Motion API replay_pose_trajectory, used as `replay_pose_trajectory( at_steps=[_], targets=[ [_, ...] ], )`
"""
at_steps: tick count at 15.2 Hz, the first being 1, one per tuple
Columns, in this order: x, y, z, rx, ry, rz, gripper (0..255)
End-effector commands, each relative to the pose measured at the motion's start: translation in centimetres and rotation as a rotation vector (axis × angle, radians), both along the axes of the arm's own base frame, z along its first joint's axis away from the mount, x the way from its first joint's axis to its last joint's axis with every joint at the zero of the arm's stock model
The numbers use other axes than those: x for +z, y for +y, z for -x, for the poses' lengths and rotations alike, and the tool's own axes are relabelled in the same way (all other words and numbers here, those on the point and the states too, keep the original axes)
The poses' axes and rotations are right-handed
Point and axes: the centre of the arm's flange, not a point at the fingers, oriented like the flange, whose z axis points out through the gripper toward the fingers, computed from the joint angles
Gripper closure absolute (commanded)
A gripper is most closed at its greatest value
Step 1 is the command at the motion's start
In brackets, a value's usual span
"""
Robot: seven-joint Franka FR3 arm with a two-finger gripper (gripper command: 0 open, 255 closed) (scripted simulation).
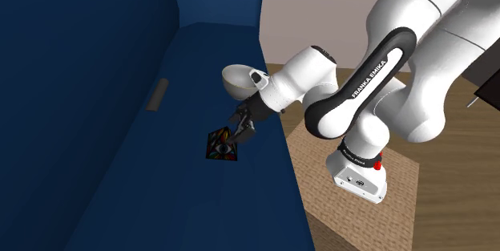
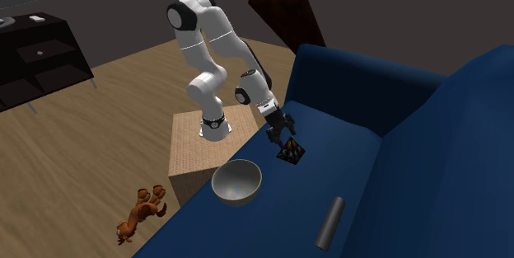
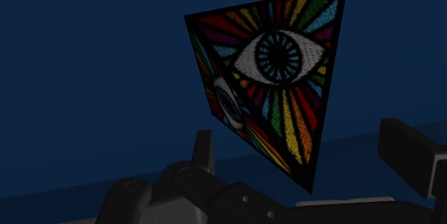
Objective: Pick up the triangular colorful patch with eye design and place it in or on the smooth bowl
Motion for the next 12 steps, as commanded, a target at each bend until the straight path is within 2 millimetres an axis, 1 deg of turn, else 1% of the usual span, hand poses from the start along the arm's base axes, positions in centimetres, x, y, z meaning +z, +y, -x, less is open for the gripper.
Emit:
replay_pose_trajectory(
  at_steps=[1,8,9,12],
  targets=[
    [-0.57,0.26,-0.52,0.000,-0.002,0.001,0],
    [-0.57,0.26,-0.52,0.000,-0.002,0.001,0],
    [-0.57,0.26,-0.52,0.000,-0.002,0.001,255],
    [-0.58,0.27,-0.52,0.000,-0.002,0.001,255]
  ],
)
